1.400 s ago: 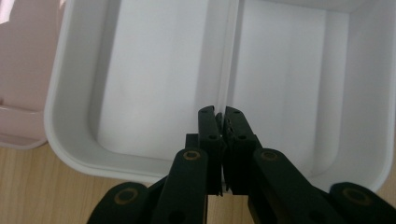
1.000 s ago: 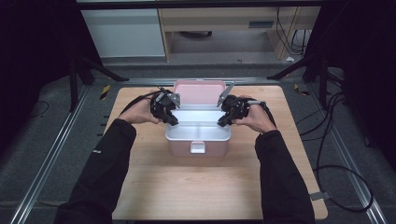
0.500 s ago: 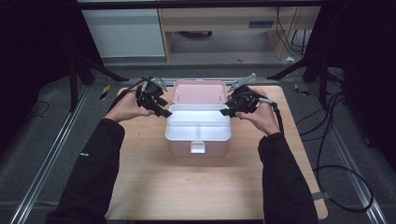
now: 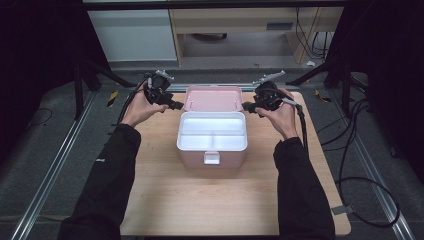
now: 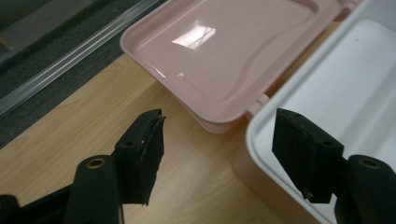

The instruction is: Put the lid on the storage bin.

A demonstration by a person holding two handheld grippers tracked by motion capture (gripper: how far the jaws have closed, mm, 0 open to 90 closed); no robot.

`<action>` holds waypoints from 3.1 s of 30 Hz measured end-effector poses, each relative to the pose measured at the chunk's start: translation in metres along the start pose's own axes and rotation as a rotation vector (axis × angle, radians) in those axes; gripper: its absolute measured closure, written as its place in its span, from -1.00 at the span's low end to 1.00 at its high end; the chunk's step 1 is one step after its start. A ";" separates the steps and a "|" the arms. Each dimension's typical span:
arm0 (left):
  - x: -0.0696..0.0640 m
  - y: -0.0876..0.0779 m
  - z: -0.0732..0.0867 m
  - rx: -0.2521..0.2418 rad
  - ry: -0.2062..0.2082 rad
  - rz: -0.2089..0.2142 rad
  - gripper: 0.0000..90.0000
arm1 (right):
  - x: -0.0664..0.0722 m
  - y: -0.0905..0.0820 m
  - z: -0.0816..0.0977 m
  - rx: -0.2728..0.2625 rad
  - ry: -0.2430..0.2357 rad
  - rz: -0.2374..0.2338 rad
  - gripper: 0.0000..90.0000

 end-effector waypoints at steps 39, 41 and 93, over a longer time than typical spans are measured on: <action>0.014 0.088 -0.011 -0.012 -0.202 0.107 -0.23 | -0.018 0.112 -0.009 0.043 0.232 -0.080 -0.18; 0.015 0.087 -0.010 -0.010 -0.209 0.117 -0.17 | -0.019 0.111 -0.007 0.044 0.251 -0.102 -0.16; -0.001 0.024 -0.019 -0.099 -0.097 0.004 0.56 | -0.014 0.042 -0.024 -0.085 0.230 -0.053 0.37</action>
Point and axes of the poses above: each handheld gripper's, and its own axes: y roughly forward along the jaws, z roughly out of its underside, x roughly to its left, the point moved 8 cm from there along y, roughly forward along the jaws, and after that the axes turned 9 degrees about x, right-handed, at the moved point
